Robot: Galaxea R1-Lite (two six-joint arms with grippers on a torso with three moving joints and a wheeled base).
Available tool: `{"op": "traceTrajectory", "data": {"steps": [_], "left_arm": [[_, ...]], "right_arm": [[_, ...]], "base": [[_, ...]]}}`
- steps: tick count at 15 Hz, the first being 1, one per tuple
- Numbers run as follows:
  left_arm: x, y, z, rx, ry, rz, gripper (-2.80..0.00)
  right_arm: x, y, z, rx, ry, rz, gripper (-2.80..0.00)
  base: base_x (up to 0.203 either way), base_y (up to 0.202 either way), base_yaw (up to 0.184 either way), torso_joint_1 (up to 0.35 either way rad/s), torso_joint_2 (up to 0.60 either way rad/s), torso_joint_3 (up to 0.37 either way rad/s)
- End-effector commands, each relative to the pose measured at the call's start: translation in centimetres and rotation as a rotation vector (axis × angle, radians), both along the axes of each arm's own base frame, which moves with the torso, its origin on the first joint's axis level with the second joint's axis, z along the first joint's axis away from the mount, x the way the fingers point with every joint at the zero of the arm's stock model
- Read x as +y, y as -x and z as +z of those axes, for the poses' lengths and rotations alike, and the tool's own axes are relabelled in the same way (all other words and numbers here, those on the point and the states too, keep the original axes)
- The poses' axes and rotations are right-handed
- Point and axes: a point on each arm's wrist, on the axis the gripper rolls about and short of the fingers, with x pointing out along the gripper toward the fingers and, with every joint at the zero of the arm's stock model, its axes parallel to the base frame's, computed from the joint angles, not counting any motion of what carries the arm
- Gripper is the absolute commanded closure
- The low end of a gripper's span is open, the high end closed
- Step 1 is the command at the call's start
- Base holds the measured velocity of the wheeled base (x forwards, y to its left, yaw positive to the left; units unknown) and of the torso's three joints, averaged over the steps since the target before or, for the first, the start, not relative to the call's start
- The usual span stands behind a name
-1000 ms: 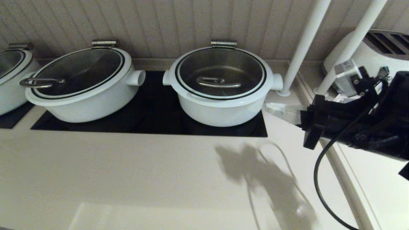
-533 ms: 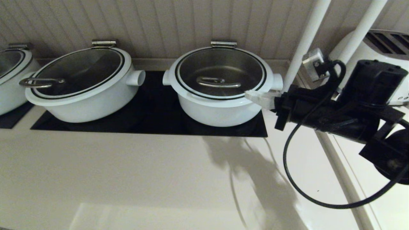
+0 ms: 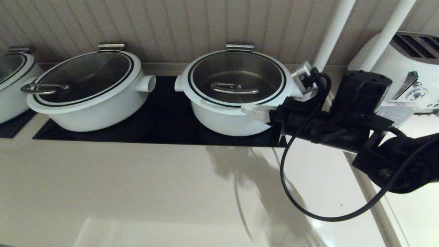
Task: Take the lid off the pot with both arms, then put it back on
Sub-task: Open the food pot lid a small opening with the right arm
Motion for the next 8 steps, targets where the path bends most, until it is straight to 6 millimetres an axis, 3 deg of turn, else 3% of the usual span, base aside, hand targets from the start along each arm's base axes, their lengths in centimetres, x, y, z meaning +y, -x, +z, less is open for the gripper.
{"op": "traceTrajectory", "data": {"steps": [1,8], "left_arm": [[0.0,0.0,0.0,0.0,0.001,0.001,0.0],[0.0,0.0,0.0,0.0,0.0,0.001,0.0]], "right_arm": [[0.4,-0.5,-0.6,0.009,0.005,-0.002,0.0],[1.7,-3.0,0.4,-0.041,-0.035,-0.103,0.0]], "base": [[0.0,0.0,0.0,0.0,0.0,0.0],[0.0,0.0,0.0,0.0,0.0,0.0]]}}
